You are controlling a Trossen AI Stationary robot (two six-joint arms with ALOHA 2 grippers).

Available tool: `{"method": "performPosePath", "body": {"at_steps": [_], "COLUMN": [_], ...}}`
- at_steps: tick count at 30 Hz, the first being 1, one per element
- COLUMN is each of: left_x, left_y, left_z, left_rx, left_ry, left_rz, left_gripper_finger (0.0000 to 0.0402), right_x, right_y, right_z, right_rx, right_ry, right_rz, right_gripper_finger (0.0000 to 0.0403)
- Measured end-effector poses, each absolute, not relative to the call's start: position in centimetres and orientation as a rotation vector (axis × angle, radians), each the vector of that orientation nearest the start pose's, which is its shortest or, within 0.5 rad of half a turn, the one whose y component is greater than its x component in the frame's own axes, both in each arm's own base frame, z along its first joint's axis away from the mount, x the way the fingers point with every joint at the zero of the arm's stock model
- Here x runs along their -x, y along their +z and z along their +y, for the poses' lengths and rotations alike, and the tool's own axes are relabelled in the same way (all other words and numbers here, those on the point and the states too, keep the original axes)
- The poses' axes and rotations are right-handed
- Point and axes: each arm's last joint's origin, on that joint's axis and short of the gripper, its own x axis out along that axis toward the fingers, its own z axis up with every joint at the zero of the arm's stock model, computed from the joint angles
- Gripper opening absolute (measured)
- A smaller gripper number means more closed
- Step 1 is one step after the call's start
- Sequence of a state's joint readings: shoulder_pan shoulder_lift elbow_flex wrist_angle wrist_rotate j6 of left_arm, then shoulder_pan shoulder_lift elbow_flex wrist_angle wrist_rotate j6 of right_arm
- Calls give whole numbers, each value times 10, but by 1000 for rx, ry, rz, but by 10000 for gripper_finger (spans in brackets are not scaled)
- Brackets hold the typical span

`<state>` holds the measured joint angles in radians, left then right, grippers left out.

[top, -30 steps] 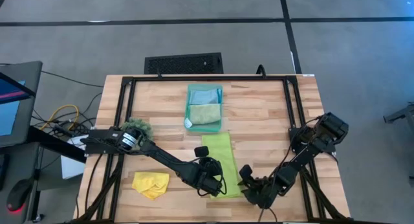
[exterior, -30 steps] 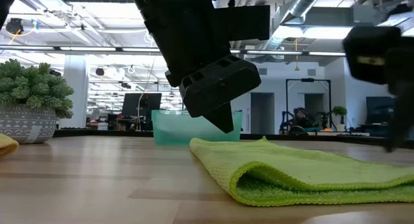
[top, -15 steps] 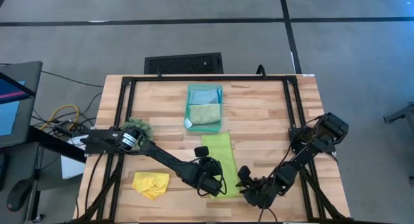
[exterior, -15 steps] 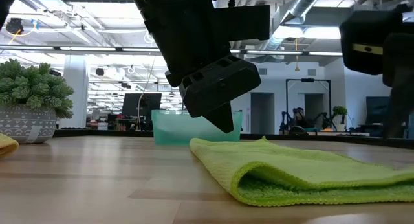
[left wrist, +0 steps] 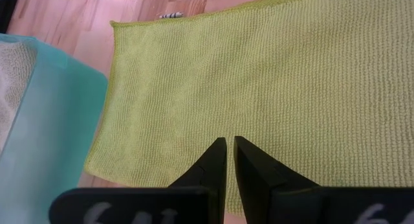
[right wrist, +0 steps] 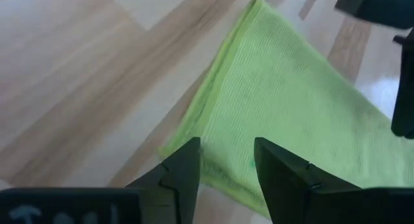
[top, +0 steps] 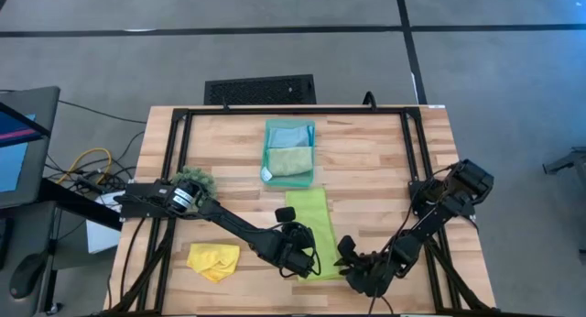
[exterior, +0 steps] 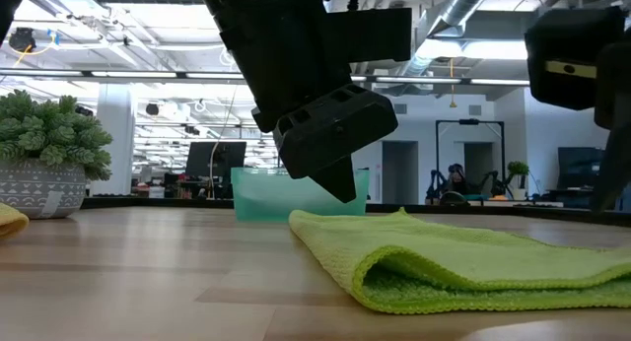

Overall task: Fold microfiber towels
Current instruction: Fold the light green microfiber cloth

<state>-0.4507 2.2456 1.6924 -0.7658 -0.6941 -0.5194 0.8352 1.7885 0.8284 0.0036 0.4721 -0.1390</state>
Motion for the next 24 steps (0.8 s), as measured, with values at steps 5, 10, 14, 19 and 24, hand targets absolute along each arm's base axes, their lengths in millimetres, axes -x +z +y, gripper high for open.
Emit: {"method": "performPosePath", "body": {"at_steps": [5, 10, 14, 19, 24], "left_x": [-411, -411, -411, -411, -411], "left_y": [145, 145, 145, 145, 145], "left_z": [-178, -178, -178, -178, -178], "left_rx": [-252, -252, -252, -252, -252], "left_ry": [475, 475, 475, 475, 475], "left_rz": [999, 999, 999, 999, 999], "left_gripper_finger": [22, 22, 22, 22, 22], "right_x": [-227, -223, -218, -220, -223], "right_y": [121, 117, 116, 117, 117], "right_z": [231, 228, 230, 230, 228], "right_rx": [692, 729, 741, 734, 724], "right_ry": [390, 393, 402, 399, 388], "right_rz": [710, 759, 778, 767, 764], "right_gripper_finger": [167, 166, 166, 166, 166]}}
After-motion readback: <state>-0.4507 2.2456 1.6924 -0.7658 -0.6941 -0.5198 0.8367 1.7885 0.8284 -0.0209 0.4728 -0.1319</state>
